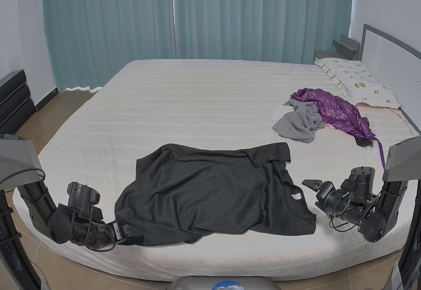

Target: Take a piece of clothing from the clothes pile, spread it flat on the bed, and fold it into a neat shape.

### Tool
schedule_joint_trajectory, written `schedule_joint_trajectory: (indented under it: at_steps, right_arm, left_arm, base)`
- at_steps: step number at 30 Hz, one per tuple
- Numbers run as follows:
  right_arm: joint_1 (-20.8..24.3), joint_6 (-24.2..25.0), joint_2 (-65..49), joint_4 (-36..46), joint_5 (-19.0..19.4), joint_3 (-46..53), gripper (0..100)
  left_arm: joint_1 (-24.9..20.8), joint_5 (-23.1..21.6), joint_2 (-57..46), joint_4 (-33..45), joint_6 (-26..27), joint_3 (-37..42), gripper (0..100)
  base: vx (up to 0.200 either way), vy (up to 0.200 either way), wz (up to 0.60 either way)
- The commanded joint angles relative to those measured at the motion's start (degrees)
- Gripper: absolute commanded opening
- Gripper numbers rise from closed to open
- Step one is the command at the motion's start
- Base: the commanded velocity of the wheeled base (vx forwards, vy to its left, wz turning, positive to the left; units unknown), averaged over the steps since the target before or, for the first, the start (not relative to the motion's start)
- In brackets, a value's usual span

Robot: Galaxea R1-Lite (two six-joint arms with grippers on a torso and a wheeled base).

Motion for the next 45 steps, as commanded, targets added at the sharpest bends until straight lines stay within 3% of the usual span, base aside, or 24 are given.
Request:
schedule_joint_trajectory:
  at_steps: [1, 2, 11, 17, 26, 31, 44, 45]
  right_arm:
    - [0.2, 0.0, 0.2, 0.0, 0.0, 0.0, 100]
    - [0.2, 0.0, 0.1, 0.0, 0.0, 0.0, 100]
    - [0.0, 0.0, 0.1, 0.0, 0.0, 0.0, 100]
    - [-0.1, -0.1, 0.0, 0.0, 0.0, 0.0, 100]
    - [-0.4, -0.6, -0.2, 0.9, -0.3, 0.2, 100]
    - [-0.4, -3.3, 0.0, 1.1, -1.2, 1.4, 100]
    - [2.5, -7.6, 7.2, 0.9, -1.1, 2.5, 100]
    - [2.5, -7.9, 7.5, 0.9, -1.0, 2.6, 0]
  left_arm:
    - [-0.2, 0.1, 1.9, -1.5, -0.3, 0.0, 100]
    - [-0.2, 0.1, 1.9, -1.7, -0.3, 0.0, 0]
    - [-0.2, 0.9, 0.5, -2.4, -0.5, 1.2, 0]
    - [1.1, 1.5, -5.7, -0.1, 0.0, 1.8, 0]
    - [4.7, 1.6, -14.7, 12.1, 4.8, -1.0, 0]
    - [7.6, 1.6, -14.5, 12.9, 5.0, -2.4, 0]
    - [7.7, 1.4, -11.6, 12.5, 5.3, -3.3, 0]
    - [7.7, 1.4, -11.6, 12.5, 5.3, -3.3, 0]
  base:
    - [0.000, 0.000, 0.00]
    - [0.000, 0.000, 0.00]
    - [0.000, 0.000, 0.00]
    - [0.000, 0.000, 0.00]
    - [0.000, 0.000, 0.00]
    - [0.000, 0.000, 0.00]
    - [0.000, 0.000, 0.00]
    - [0.000, 0.000, 0.00]
